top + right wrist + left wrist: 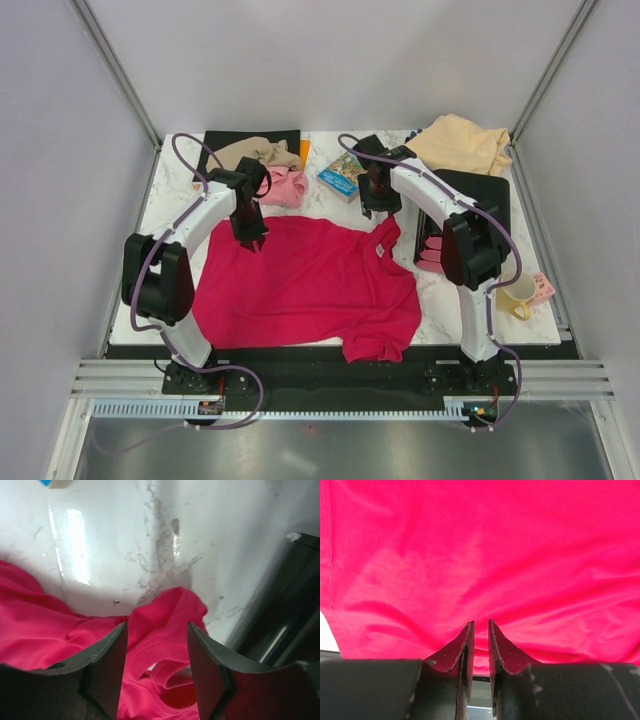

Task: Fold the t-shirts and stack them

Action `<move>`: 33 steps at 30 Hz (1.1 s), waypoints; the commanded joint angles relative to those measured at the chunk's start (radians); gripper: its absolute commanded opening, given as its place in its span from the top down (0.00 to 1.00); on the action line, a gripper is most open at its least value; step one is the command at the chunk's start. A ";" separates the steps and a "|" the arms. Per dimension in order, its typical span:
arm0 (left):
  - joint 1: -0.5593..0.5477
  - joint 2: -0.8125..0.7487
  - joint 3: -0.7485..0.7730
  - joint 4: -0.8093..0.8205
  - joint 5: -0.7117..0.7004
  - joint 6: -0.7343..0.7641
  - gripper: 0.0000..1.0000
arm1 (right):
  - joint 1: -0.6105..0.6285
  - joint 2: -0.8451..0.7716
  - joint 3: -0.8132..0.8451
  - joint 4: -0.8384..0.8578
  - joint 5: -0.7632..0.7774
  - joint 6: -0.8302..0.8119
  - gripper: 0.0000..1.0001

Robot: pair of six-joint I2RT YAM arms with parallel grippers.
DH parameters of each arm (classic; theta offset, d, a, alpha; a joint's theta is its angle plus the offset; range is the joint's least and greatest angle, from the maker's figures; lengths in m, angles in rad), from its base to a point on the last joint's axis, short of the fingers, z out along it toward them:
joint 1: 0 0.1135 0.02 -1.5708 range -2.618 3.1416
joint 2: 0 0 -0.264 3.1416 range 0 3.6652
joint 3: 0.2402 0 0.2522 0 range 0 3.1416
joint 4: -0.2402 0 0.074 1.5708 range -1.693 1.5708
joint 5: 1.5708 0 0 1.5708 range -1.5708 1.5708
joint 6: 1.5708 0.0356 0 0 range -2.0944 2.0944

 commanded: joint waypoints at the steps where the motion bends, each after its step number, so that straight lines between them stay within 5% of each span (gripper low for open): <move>1: 0.004 -0.054 -0.062 -0.012 -0.029 0.030 0.76 | -0.016 -0.017 0.069 -0.003 0.052 -0.010 0.41; 17: 0.004 -0.050 -0.105 0.006 -0.019 0.033 0.76 | -0.040 0.101 0.248 -0.147 0.106 -0.010 0.42; 33: 0.005 -0.044 -0.122 0.017 -0.016 0.039 0.77 | -0.069 0.118 0.213 -0.196 0.011 -0.071 0.44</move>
